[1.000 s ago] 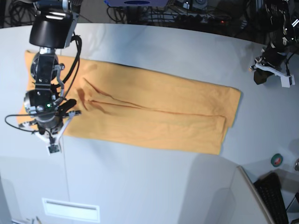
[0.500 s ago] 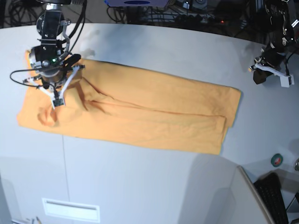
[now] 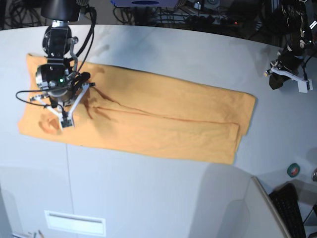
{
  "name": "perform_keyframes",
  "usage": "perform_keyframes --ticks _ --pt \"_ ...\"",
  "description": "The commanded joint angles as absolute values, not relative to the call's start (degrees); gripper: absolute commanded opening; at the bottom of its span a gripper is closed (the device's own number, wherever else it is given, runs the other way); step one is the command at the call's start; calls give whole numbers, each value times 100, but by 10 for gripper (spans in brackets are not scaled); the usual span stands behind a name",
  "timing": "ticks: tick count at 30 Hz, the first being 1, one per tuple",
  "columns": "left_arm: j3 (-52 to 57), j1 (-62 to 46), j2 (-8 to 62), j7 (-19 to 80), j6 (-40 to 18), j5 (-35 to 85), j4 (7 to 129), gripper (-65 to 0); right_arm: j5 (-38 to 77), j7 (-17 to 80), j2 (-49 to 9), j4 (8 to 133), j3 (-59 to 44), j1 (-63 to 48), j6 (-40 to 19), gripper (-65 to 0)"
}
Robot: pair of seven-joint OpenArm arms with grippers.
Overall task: Layout the t-shirt on the table in an organized manner, then fold the t-shirt properly
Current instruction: 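Press and smooth the strip end with the right gripper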
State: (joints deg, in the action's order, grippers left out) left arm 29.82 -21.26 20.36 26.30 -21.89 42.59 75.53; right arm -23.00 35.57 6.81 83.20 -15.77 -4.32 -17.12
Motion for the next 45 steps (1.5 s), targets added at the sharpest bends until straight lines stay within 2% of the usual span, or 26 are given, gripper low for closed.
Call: perform_keyframes --ticks 1,11,17,22,25,29,32,37,45 --pt "3037 -2123 2149 2510 -2220 4347 7644 -650 -2316 3442 681 8418 -1569 -277 -1684 -650" --pt "3037 -2132 2141 2510 -2220 4347 7644 -650 -2316 3363 646 7160 -1578 725 -1684 -650" --pt "3037 -2132 2158 2510 -2220 4347 7635 -650 -2343 3073 629 6888 -1569 971 -1675 -650" --pt "3037 -2132 2158 2510 -2220 4347 7635 -650 -2343 3029 505 6070 -1560 1305 -1675 -650" --pt "3037 -2132 2158 2510 -2220 4347 7635 -650 -2343 3029 505 6343 -1560 1279 -1684 -650" --pt "3037 -2141 2167 2510 -2220 4347 7635 -650 -2343 3055 497 7697 -1569 892 -1692 -650" --pt "3037 -2141 2167 2510 -2220 4347 7635 -650 -2343 3090 268 8092 -1596 840 -1684 -650" --pt "3037 -2132 2149 2510 -2220 4347 7635 -650 -2334 3046 -119 7451 -1604 936 -1666 -650" --pt "3037 -2158 2141 2510 -2229 4347 7662 -650 -2325 2466 -207 6360 -2211 910 -1666 -650"
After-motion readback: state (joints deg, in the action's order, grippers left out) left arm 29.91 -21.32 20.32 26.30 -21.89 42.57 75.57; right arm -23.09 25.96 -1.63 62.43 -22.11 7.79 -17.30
